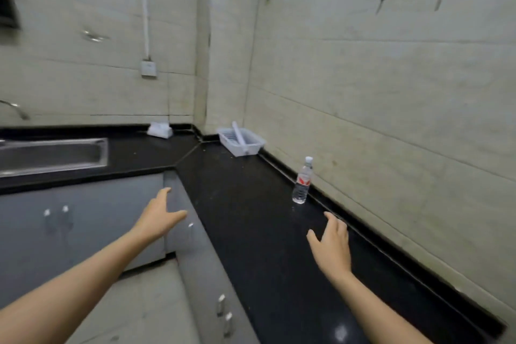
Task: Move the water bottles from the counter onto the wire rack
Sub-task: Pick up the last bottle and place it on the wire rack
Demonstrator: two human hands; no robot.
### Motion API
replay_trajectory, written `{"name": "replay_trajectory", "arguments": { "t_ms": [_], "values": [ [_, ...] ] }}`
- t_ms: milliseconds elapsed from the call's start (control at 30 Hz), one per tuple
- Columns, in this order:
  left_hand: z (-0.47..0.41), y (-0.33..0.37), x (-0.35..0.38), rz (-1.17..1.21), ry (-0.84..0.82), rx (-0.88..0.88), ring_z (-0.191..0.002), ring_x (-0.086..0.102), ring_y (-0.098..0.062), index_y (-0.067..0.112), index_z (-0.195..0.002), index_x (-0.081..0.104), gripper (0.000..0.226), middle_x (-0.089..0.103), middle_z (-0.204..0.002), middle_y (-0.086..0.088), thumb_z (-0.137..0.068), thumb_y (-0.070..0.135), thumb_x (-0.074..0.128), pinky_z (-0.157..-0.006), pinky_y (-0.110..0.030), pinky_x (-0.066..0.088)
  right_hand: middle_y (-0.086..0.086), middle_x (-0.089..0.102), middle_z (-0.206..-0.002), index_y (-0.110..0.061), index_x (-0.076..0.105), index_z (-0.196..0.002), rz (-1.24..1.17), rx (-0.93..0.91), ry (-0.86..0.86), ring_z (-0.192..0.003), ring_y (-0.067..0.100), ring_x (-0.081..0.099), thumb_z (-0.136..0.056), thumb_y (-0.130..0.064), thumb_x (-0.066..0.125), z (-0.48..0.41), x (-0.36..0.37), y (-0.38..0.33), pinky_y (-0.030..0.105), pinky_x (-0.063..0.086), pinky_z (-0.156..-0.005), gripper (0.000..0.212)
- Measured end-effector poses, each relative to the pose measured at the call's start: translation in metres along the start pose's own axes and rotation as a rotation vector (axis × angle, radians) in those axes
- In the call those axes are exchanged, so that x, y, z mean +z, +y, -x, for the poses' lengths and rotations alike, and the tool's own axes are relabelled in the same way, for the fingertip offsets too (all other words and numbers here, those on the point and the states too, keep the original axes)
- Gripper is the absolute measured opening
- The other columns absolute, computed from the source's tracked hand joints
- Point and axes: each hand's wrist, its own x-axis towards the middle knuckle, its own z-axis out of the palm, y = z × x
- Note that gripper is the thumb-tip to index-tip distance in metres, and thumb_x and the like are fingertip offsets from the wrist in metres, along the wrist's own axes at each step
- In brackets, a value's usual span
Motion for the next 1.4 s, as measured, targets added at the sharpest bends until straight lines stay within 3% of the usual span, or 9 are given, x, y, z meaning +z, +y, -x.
{"name": "replay_trajectory", "arguments": {
  "t_ms": [133, 267, 600, 900, 1167, 1400],
  "values": [
    [-0.009, -0.075, -0.059, 0.009, 0.114, -0.159, -0.123, 0.043, -0.039, 0.008, -0.141, 0.023, 0.070, 0.038, -0.139, -0.027, -0.083, 0.020, 0.061, -0.095, -0.041, 0.037, 0.019, 0.030, -0.141, -0.009, 0.026, -0.138, 0.041, 0.042, -0.112, -0.129, 0.033, 0.033, -0.087, -0.024, 0.054, -0.002, 0.064, -0.027, 0.041, 0.033, -0.102, 0.060],
    [-0.029, -0.115, -0.069, 0.020, 0.130, -0.235, -0.127, 0.040, -0.037, 0.008, -0.141, 0.023, 0.071, 0.038, -0.140, -0.026, -0.082, 0.020, 0.062, -0.099, -0.043, 0.037, 0.020, 0.030, -0.141, -0.009, 0.026, -0.138, 0.063, 0.043, -0.160, -0.129, 0.034, 0.033, -0.087, -0.024, 0.054, -0.016, 0.100, -0.039, 0.042, 0.032, -0.103, 0.061],
    [-0.126, -0.108, 0.043, -0.019, -0.086, -0.229, -0.128, 0.040, -0.034, 0.008, -0.140, 0.026, 0.067, 0.037, -0.140, -0.025, -0.083, 0.019, 0.059, -0.099, -0.036, 0.036, 0.023, 0.031, -0.140, -0.006, 0.027, -0.138, 0.007, 0.195, -0.149, -0.128, 0.037, 0.032, -0.087, -0.021, 0.055, -0.110, 0.157, -0.007, 0.045, 0.034, -0.100, 0.060],
    [-0.266, -0.062, 0.128, -0.208, -0.258, -0.117, -0.126, 0.043, -0.030, 0.013, -0.140, 0.026, 0.062, 0.039, -0.139, -0.017, -0.086, 0.025, 0.054, -0.101, -0.035, 0.038, 0.027, 0.032, -0.139, -0.004, 0.028, -0.137, -0.040, 0.367, -0.137, -0.128, 0.040, 0.032, -0.086, -0.020, 0.057, -0.236, 0.213, 0.035, 0.045, 0.032, -0.101, 0.060],
    [-0.345, -0.055, 0.206, -0.478, -0.345, 0.125, -0.131, 0.032, -0.023, 0.017, -0.141, 0.027, 0.056, 0.035, -0.142, -0.005, -0.091, 0.033, 0.046, -0.104, -0.033, 0.033, 0.025, 0.037, -0.137, -0.004, 0.031, -0.135, -0.017, 0.556, -0.085, -0.128, 0.038, 0.034, -0.086, -0.021, 0.058, -0.276, 0.245, 0.064, 0.040, 0.033, -0.099, 0.059],
    [-0.420, -0.036, 0.273, -0.582, -0.512, 0.381, -0.138, 0.021, -0.022, 0.018, -0.141, 0.025, 0.054, 0.027, -0.148, -0.004, -0.092, 0.036, 0.039, -0.108, -0.033, 0.027, 0.025, 0.037, -0.137, -0.003, 0.030, -0.136, -0.058, 0.619, 0.127, -0.128, 0.037, 0.034, -0.083, -0.022, 0.062, -0.326, 0.246, 0.054, 0.041, 0.030, -0.104, 0.065]
  ]
}}
